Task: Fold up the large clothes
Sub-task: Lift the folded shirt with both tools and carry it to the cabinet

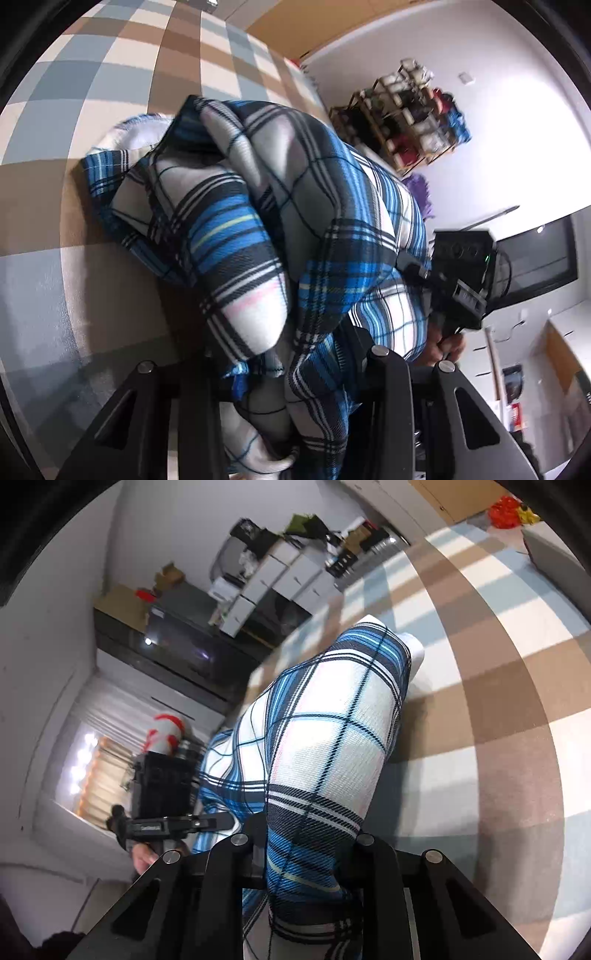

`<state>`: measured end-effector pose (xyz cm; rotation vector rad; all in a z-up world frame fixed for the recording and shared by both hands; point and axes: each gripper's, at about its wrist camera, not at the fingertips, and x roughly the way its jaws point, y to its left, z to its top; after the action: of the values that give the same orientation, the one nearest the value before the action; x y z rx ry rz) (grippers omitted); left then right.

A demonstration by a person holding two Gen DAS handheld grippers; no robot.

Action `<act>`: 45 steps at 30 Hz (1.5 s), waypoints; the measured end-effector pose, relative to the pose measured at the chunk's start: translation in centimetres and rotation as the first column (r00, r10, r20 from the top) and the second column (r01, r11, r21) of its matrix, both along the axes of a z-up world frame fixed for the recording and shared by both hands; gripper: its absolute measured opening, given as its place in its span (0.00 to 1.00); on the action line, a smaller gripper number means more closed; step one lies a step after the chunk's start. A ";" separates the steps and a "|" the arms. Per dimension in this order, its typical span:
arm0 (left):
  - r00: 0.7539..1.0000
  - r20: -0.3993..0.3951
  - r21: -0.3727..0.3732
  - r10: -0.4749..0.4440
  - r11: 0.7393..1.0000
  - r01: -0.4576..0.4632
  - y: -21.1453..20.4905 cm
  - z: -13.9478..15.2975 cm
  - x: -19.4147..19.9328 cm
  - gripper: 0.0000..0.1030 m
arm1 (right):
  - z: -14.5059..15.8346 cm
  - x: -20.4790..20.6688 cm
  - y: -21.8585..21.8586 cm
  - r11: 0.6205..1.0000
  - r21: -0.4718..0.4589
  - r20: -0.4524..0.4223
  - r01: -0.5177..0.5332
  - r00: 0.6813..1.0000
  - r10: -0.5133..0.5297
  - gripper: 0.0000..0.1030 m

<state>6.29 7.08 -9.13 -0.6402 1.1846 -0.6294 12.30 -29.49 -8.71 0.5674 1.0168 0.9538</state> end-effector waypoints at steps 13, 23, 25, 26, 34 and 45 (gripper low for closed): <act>0.983 0.150 0.049 0.102 0.993 -0.110 3.8 13.5 -2.0 0.31 | 14.6 -1.1 7.0 0.994 0.083 0.175 -0.077 0.983 0.061 0.21; 0.926 0.247 0.180 0.284 0.926 -0.332 18.0 28.5 -6.8 0.31 | 26.4 -2.1 27.1 0.949 0.152 0.217 -0.277 0.946 0.242 0.21; 0.904 0.267 0.192 0.335 0.900 -0.390 21.6 29.8 -8.0 0.32 | 27.1 -2.5 32.4 0.935 0.165 0.202 -0.314 0.939 0.280 0.21; 0.892 0.269 0.207 0.364 0.882 -0.423 23.5 30.1 -8.4 0.31 | 27.3 -2.7 34.5 0.930 0.162 0.194 -0.331 0.935 0.298 0.21; 0.849 0.128 0.265 0.513 0.807 -0.528 33.9 19.9 -8.9 0.32 | 18.6 -5.1 51.5 0.896 0.063 -0.002 -0.440 0.898 0.441 0.23; 0.863 0.091 0.019 0.497 0.866 -0.500 37.9 11.7 -8.8 0.58 | 14.5 -5.6 52.2 0.866 -0.191 0.094 -0.463 0.869 0.485 0.72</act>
<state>-2.52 45.02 2.60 -0.8388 0.8975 -0.1856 6.70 22.75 5.83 0.1026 1.1190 1.3116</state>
